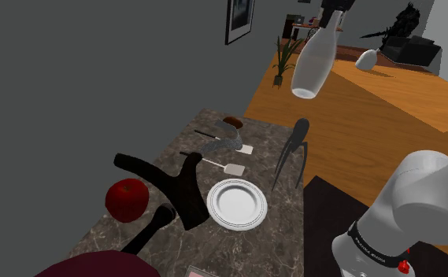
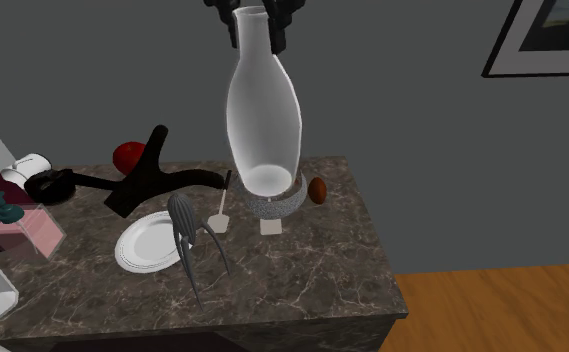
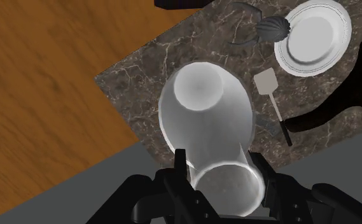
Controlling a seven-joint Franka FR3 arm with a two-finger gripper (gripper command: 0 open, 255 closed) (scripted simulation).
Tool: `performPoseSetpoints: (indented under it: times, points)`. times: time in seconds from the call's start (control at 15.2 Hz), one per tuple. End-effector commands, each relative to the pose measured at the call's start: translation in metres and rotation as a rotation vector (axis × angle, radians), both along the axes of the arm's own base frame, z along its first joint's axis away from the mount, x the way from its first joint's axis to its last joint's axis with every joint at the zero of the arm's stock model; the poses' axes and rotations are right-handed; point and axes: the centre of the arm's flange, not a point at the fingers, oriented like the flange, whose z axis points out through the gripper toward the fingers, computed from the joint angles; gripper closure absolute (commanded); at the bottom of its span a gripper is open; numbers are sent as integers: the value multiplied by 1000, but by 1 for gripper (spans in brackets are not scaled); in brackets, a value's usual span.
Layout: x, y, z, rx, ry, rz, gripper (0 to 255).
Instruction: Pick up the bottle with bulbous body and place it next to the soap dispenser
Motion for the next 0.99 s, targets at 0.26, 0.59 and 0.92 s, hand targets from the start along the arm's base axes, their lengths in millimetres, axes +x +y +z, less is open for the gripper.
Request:
performPoseSetpoints:
  times: [0.26, 0.59, 0.92]
  points:
    - [-32, 73, -7, -2, 0, -2, 255]
    - [-57, 134, -11, -2, 0, -2, 255]
    - [-82, 195, -16, -2, 0, -2, 255]
